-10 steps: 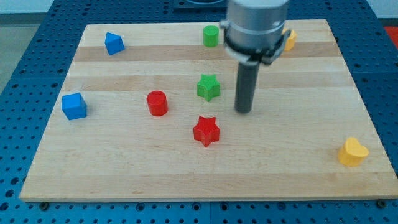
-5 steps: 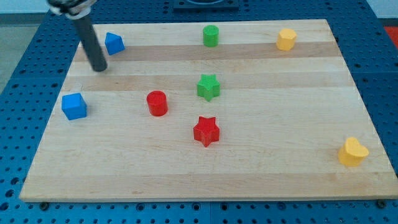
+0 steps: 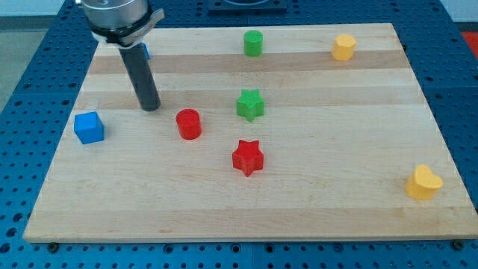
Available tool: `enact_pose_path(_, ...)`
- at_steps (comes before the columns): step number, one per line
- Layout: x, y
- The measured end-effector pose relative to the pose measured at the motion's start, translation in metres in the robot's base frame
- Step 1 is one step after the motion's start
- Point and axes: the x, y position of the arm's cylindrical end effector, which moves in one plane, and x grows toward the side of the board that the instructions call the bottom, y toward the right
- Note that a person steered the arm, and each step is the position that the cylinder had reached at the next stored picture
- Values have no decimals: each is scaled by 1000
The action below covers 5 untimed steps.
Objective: Slide the red circle closer to red circle
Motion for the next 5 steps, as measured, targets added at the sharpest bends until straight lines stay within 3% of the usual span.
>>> enact_pose_path(5, 19, 89)
